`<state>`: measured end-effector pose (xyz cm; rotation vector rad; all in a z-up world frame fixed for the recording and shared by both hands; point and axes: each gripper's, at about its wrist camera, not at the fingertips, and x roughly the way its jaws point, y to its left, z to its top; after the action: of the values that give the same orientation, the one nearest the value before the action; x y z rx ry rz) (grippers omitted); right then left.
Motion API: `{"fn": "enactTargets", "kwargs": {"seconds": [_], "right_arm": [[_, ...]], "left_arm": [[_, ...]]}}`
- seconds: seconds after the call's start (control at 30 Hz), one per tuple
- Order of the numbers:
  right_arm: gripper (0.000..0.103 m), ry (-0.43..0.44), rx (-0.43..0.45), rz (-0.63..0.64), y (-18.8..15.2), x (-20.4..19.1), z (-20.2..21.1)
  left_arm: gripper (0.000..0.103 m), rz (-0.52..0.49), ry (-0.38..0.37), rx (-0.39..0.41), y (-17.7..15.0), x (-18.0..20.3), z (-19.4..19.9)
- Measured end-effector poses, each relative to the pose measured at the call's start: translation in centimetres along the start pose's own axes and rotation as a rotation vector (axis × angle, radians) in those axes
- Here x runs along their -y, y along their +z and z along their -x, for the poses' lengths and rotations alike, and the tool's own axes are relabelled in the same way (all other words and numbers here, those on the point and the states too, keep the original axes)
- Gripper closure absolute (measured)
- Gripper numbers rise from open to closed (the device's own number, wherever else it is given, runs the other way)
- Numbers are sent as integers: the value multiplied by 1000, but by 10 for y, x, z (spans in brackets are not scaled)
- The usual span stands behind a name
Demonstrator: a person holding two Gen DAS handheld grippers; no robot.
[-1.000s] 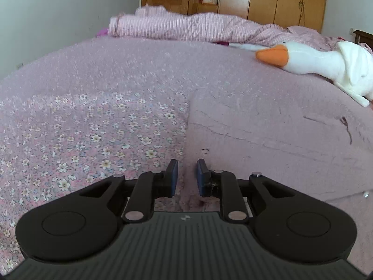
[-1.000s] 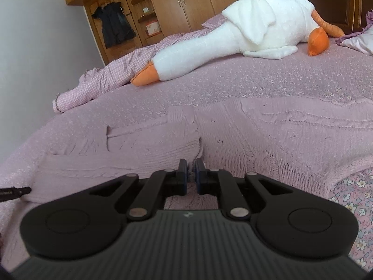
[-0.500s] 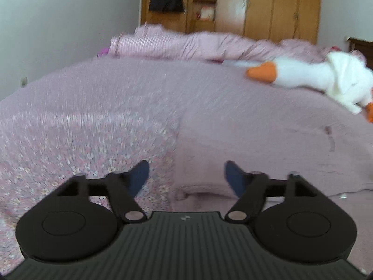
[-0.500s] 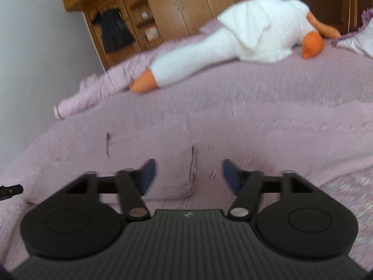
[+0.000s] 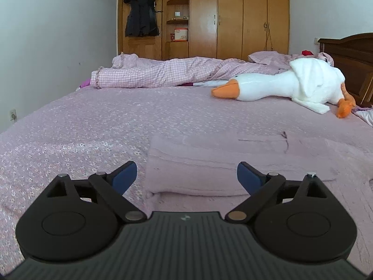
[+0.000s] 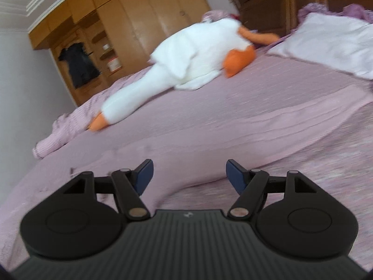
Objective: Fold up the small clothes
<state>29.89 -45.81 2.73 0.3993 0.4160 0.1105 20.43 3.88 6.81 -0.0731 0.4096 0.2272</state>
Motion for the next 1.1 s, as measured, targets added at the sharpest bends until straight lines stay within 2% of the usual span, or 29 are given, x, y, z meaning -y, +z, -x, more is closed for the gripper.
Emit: {"fn": "enactTargets", "kwargs": {"seconds": [0.1, 0.17, 0.23, 0.3, 0.4, 0.47, 0.53, 0.6, 0.83, 0.97, 1.1], "right_arm": [[31, -64, 23, -73, 10, 37, 10], [31, -108, 38, -197, 17, 67, 13], [20, -138, 65, -334, 17, 96, 16], [19, -182, 91, -400, 12, 118, 15], [22, -214, 73, -508, 9, 148, 4], [22, -217, 93, -532, 12, 159, 1], [22, -238, 66, -513, 21, 165, -9], [22, -242, 45, -485, 31, 173, -22], [22, -264, 73, -554, 63, 208, -56], [22, -247, 107, -624, 75, 237, -66], [21, -223, 126, -647, 83, 250, -74]], "left_arm": [[6, -2, -11, 5, -6, 16, 2], [6, -19, -29, -10, -9, 28, 0], [6, -26, -47, -12, -10, 40, 1], [6, -18, -75, -27, -12, 50, 2], [6, -5, -120, -36, -13, 59, 5], [6, -15, -132, -29, -13, 63, 6], [6, -18, -141, -30, -14, 64, 5], [6, 27, -139, -27, -15, 58, 2], [6, 111, -122, -90, -12, 39, -27], [6, 146, -118, -112, -8, 16, -41], [6, 136, -84, -104, 0, -9, -61]]}}
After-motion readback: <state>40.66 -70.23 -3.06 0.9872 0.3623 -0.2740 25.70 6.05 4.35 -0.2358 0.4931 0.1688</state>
